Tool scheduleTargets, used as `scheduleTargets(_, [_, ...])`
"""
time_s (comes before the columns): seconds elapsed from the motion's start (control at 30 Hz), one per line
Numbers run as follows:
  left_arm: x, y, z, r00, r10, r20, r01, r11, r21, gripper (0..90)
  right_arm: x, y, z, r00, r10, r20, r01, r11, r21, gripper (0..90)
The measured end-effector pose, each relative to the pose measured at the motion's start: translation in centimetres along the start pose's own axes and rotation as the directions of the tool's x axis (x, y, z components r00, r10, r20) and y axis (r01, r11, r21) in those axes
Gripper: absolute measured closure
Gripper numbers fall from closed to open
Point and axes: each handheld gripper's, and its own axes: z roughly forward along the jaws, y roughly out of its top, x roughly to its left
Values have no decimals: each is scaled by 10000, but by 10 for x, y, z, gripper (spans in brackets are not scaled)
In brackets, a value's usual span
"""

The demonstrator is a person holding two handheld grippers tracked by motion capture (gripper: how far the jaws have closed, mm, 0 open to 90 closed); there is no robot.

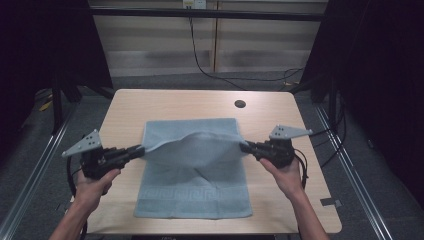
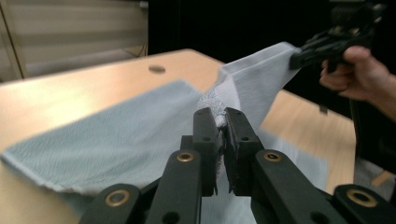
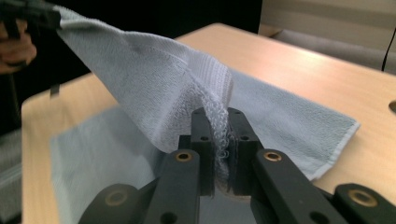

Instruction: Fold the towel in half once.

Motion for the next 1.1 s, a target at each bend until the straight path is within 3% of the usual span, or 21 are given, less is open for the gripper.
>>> scheduleTargets(0.07, [-1,-9,-2,9999,-30,118,27,9996,272,839,9,-14,-7,9995,64,-309,-56,9997,250,833])
scheduleTargets(0.13, [-5,-40,0,9991,-143,394,85,9893,1455,836,18,-33,-8,9972,322,-668,-274,9970,720,829])
scheduleTargets(0.2, [-7,-60,5,9958,-313,866,115,9754,2202,828,28,-54,-5,9976,191,-662,-92,9892,1463,816])
scheduleTargets(0.33, [-10,-86,2,9904,-746,1164,390,9585,2826,780,39,-85,-5,9932,500,-1052,-243,9723,2325,753])
scheduleTargets(0.47, [-7,-91,-10,9801,-1149,1620,693,9622,2634,750,42,-93,-16,9882,743,-1342,-411,9711,2351,694])
scheduleTargets(0.53, [-8,-91,-14,9732,-1299,1899,791,9640,2539,685,44,-94,-20,9839,789,-1606,-406,9725,2293,638])
scheduleTargets(0.73, [-9,-80,-14,9710,-1043,2153,583,9759,2102,600,48,-89,-22,9816,659,-1793,-262,9762,2154,561])
scheduleTargets(0.77, [-6,-73,-7,9770,-942,1912,549,9780,2014,589,47,-85,-20,9813,732,-1781,-361,9784,2034,555])
scheduleTargets(0.83, [-3,-70,-2,9804,-929,1739,569,9778,2015,585,44,-80,-15,9813,689,-1796,-331,9802,1954,549])
scheduleTargets(0.87, [3,-66,12,9862,-1022,1302,745,9765,2023,586,42,-78,-11,9805,716,-1832,-383,9830,1794,552])
scheduleTargets(0.93, [11,-63,28,9924,-896,844,665,9674,2445,581,37,-71,-1,9826,707,-1718,-402,9838,1749,564])
scheduleTargets(1.0, [21,-60,45,9934,-1052,452,881,9546,2846,581,29,-66,14,9874,643,-1443,-366,9818,1865,564])
scheduleTargets(1.07, [27,-58,52,9950,-975,225,863,9504,2989,580,15,-62,31,9918,682,-1082,-465,9803,1918,560])
scheduleTargets(1.1, [40,-57,66,9944,-1046,-134,1032,9398,3258,575,8,-60,41,9925,737,-976,-524,9773,2051,555])
